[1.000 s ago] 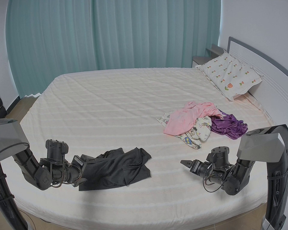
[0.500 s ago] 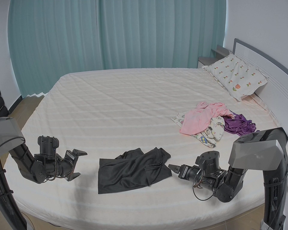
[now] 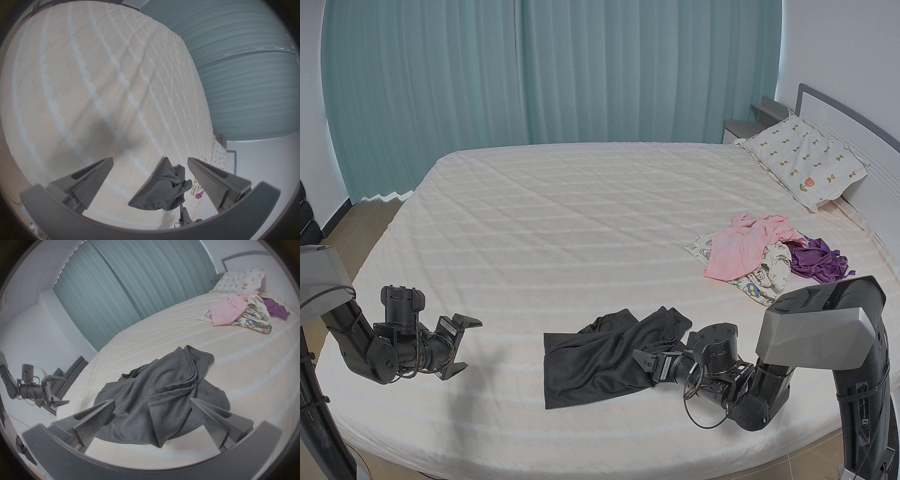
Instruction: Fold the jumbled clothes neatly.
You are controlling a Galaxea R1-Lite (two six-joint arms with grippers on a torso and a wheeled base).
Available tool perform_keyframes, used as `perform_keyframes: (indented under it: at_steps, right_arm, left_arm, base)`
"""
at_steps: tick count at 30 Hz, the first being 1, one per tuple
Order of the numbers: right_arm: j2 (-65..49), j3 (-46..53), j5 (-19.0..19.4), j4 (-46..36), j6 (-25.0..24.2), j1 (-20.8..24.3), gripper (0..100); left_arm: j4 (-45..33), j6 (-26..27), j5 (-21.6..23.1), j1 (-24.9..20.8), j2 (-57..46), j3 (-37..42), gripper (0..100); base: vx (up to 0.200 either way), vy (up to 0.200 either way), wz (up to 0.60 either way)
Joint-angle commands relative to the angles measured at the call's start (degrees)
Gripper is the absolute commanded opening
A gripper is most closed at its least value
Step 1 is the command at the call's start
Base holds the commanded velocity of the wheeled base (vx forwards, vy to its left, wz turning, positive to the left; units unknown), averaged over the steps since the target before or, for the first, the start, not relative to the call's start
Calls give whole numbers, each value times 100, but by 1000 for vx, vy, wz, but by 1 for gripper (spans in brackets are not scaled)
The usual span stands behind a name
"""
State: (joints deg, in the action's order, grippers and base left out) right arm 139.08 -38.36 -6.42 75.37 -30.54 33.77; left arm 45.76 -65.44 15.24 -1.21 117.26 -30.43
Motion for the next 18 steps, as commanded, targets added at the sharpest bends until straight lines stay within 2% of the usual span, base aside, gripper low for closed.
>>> perform_keyframes:
  at_steps: [1,2,3,9,10,12,18]
  right_arm:
    - [356,-127,-263,21,259,95,100]
    - [356,-127,-263,21,259,95,100]
    - [365,-180,-491,12,356,121,100]
    - [365,-198,-852,-102,531,77,100]
    - [365,-207,-1063,-234,628,42,100]
    - [339,-189,-1247,-401,698,-11,100]
    - [286,-40,-1458,-533,698,-353,100]
  left_arm:
    - [3,-4,-12,-2,34,2,100]
    - [3,-4,-12,-2,34,2,100]
    - [3,-4,-12,-2,42,-7,100]
    - [3,5,-12,-2,42,-7,100]
    - [3,5,-12,-2,42,2,100]
    - [3,5,-21,-2,42,11,100]
    - [3,14,-100,-2,42,28,100]
  base:
    - [0,0,0]
    - [0,0,0]
    - [0,0,0]
    - [0,0,0]
    - [0,0,0]
    - [0,0,0]
    - [0,0,0]
